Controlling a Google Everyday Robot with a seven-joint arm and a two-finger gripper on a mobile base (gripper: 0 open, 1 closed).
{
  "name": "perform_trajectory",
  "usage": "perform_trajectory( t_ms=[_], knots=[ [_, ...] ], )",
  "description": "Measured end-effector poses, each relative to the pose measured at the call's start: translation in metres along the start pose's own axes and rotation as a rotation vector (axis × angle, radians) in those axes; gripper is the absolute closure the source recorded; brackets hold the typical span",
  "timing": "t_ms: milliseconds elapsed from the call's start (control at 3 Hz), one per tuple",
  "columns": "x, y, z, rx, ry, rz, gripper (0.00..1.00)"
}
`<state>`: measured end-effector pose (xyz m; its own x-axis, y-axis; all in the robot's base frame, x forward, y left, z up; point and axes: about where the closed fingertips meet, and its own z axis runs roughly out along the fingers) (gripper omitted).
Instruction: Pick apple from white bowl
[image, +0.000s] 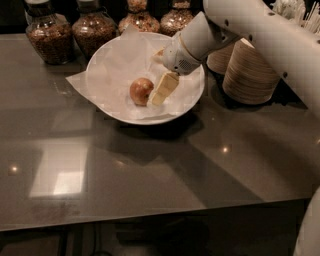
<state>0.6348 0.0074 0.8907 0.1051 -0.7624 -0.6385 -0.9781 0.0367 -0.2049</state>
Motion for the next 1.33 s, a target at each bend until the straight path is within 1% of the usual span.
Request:
perform_trajectory(
  t_ms=[333, 667, 1000, 1333],
  knots=[
    [0.004, -0.004, 0.018, -0.007, -0.013, 0.007, 0.25],
    [0.004, -0.006, 0.021, -0.008, -0.015, 0.007, 0.24],
    [0.003, -0.005, 0.025, -0.012, -0.016, 0.007, 0.29],
    [-0.002, -0.003, 0.042, -0.038, -0.019, -0.004, 0.28]
  ],
)
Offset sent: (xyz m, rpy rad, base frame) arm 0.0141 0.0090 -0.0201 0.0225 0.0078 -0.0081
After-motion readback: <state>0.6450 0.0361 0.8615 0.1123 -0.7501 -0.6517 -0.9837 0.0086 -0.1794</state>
